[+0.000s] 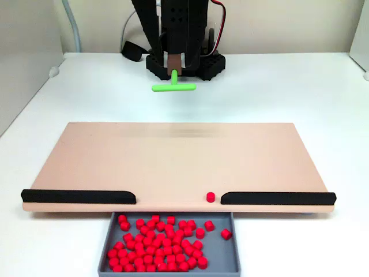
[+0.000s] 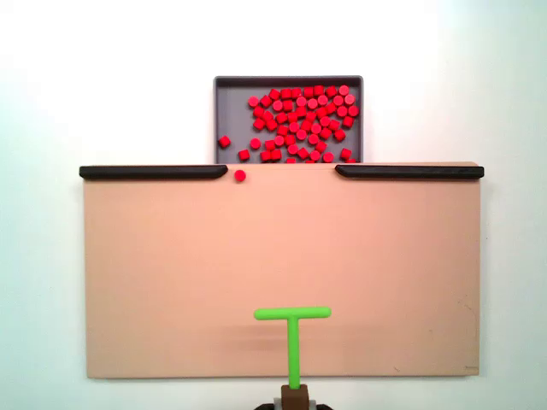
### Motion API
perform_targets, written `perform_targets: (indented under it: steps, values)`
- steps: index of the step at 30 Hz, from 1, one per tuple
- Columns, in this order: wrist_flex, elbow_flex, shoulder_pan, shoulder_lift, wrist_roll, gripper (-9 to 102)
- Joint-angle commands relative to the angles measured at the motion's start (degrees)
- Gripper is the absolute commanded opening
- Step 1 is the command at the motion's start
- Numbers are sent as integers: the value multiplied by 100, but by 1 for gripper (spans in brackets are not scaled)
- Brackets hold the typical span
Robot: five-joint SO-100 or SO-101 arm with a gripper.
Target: Push granules from bottom to the grey container
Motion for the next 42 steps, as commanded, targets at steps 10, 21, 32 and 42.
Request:
perform_targets:
  steps: [10,21,32,42]
  values:
    - [-193,-44,-123,-475,123,0]
    - [-193,-35,-105,-483,132,0]
    - [-185,-35,-114,-501,220,0]
    - [-185,-35,-149,-475,281,0]
